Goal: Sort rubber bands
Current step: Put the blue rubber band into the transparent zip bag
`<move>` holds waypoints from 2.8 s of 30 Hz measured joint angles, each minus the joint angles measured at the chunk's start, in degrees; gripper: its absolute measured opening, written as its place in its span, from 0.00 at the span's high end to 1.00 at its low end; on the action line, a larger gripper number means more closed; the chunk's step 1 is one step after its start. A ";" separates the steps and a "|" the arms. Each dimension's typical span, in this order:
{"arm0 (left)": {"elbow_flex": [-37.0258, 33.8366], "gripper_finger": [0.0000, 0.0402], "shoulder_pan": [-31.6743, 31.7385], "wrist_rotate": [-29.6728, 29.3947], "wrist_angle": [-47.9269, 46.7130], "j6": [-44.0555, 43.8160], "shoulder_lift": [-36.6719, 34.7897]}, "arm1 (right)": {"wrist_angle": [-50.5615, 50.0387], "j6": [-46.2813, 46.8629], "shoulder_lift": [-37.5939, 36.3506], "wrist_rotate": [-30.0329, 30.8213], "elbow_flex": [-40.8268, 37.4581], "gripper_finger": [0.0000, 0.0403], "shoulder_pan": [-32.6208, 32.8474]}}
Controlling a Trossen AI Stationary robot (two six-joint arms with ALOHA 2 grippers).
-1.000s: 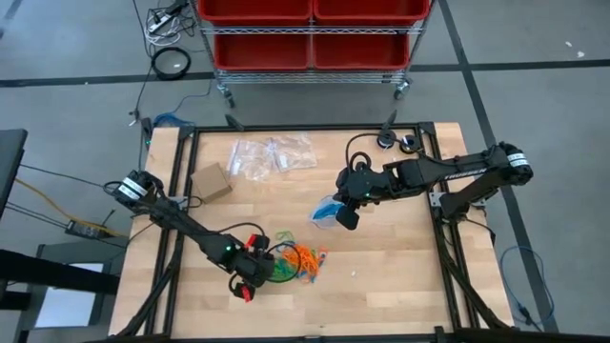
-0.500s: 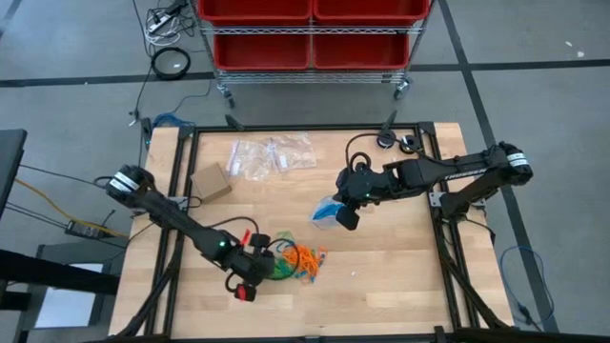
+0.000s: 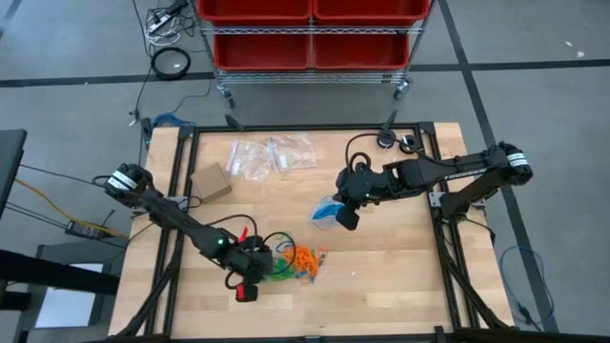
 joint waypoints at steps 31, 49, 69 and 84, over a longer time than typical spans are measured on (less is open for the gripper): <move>-10.19 0.68 -0.66 -7.21 13.81 12.32 2.41 | 1.11 -0.24 0.00 0.04 0.00 1.00 0.02; -4.93 0.99 -0.57 -7.43 8.93 12.35 1.21 | 1.07 -0.28 0.00 0.02 0.00 1.00 0.02; 12.90 1.00 -0.01 -16.15 -11.49 21.38 -0.93 | 1.14 -0.60 0.00 -0.02 0.00 1.00 0.02; 17.27 1.00 3.80 -22.03 -6.38 30.42 -1.45 | 1.33 -0.35 0.00 -0.02 0.00 1.00 0.04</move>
